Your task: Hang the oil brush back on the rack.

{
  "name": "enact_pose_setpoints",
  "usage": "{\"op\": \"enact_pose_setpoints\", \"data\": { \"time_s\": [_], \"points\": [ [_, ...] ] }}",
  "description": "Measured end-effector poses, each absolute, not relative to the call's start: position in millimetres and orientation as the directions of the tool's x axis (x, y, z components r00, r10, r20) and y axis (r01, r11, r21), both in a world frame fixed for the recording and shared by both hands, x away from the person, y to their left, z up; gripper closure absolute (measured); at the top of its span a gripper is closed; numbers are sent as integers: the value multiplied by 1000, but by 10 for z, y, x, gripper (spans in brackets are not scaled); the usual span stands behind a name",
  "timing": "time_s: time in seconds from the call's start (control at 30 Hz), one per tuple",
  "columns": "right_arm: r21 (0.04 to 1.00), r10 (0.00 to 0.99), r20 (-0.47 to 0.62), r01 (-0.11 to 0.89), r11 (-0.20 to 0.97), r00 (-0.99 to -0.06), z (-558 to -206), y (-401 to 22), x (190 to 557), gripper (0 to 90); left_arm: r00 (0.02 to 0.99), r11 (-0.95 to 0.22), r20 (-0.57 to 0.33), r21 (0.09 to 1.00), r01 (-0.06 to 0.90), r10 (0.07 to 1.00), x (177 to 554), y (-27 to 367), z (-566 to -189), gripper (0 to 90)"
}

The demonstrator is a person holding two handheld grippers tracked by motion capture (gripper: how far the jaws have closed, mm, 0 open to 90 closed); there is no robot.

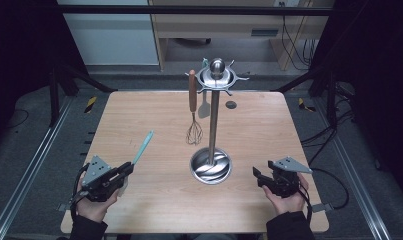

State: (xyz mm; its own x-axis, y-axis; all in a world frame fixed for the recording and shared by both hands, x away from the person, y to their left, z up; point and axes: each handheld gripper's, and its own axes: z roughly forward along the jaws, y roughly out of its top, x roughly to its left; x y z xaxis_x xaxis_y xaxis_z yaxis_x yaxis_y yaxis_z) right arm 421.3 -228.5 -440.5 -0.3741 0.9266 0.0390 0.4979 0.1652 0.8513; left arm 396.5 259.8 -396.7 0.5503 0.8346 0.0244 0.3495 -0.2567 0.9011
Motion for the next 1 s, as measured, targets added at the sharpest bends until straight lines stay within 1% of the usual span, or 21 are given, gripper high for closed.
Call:
{"op": "enact_pose_setpoints", "data": {
  "time_s": [0.4,0.7,1.0],
  "points": [
    [850,922,59,504,155,-383,-4425,-2293,4220,361,578,-245,40,928,281,815,3863,2477,-3814,827],
    [843,922,46,510,170,-384,-4444,-2302,4236,359,582,-218,40,946,240,812,3825,2439,-3668,827],
    [839,924,39,514,176,-381,-4447,-2291,4238,360,586,-184,53,969,167,808,3740,2447,-3459,827]
  ]
}}
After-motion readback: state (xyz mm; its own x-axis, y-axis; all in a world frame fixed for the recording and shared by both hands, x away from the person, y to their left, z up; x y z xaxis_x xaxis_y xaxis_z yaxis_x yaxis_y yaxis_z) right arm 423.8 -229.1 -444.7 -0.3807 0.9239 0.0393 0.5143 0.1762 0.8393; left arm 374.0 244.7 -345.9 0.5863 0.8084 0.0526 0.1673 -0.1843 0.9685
